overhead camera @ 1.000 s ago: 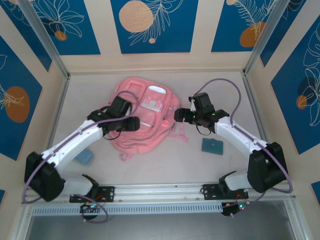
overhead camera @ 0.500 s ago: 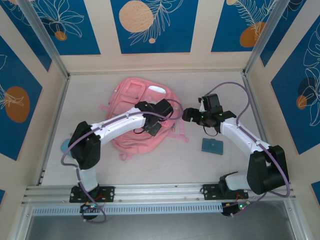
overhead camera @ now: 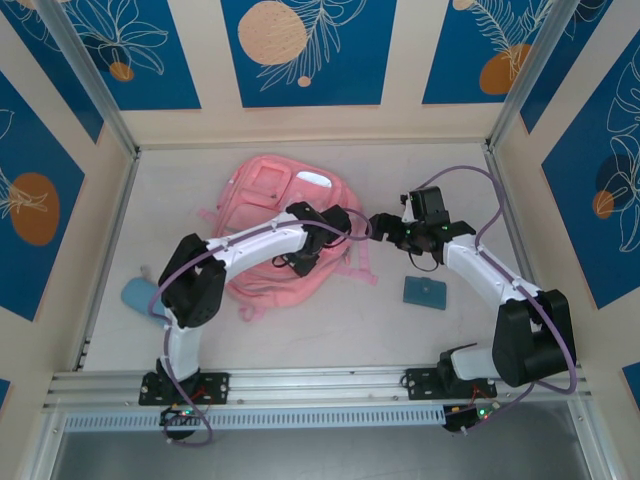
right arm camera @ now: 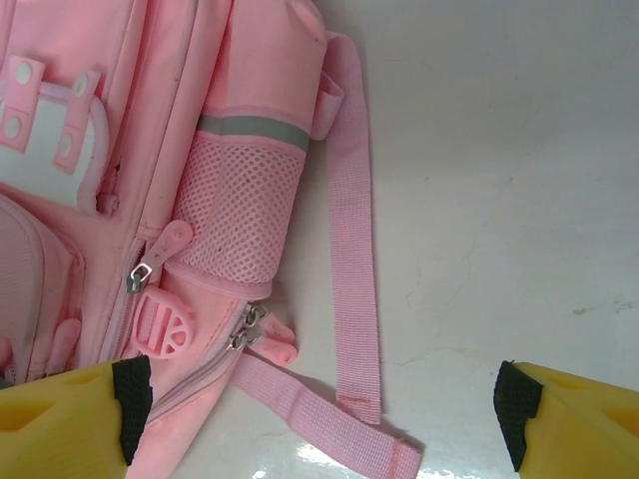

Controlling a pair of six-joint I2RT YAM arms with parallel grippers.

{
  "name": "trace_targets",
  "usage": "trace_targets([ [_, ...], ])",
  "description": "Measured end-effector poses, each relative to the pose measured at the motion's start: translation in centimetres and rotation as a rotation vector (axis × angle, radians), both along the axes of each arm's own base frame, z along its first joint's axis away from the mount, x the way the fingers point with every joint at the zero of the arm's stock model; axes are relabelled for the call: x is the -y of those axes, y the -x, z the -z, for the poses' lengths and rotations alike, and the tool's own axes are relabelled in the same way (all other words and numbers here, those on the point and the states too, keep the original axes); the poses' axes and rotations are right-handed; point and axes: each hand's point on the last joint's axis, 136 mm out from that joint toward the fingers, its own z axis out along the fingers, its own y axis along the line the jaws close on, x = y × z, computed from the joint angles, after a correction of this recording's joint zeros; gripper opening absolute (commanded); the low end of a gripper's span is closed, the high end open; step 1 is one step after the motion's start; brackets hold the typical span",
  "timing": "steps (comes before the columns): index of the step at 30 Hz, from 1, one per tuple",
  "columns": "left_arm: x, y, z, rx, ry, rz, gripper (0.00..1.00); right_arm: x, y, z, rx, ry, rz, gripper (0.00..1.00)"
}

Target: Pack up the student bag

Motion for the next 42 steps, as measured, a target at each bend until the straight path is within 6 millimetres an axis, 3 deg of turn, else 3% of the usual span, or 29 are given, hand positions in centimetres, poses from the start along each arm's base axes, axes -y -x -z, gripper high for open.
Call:
trace_targets([
  [4,0.0,-0.1,-0.1,0.018,-0.008,0.007,0.13,-0.4,0.3,0.1,-0.012,-0.021,-0.014,0.89],
  [7,-0.2,-0.1,-0.9,0.049,0.013,0.006,0.0,-0.7,0.5,0.0,-0.015,-0.038,-0.028,0.89],
  [11,-0.4,-0.4,-3.3,0.112,0.063,0.006,0.0,-2.0,1.0,-0.4,-0.023,-0.095,-0.082,0.87],
  [16,-0.7,-0.4,-5.5,0.179,0.13,0.014,0.0,-5.3,1.5,-1.5,-0.03,-0.231,-0.206,0.87],
  [21,-1.3,0.1,-6.6,0.211,0.173,0.023,0.0,-8.4,-0.1,-2.0,-0.052,-0.316,-0.288,0.86],
  [25,-1.5,0.6,-7.2,0.239,0.226,0.022,0.0,-10.2,-1.4,-1.9,-0.075,-0.397,-0.319,0.85],
  [32,-1.1,0.7,-7.6,0.263,0.295,0.016,0.0,-12.3,-1.4,-1.9,-0.114,-0.517,-0.367,0.81],
  [42,-0.5,0.8,-7.5,0.259,0.338,-0.005,0.0,-13.4,-1.3,-0.5,-0.153,-0.569,-0.414,0.92],
])
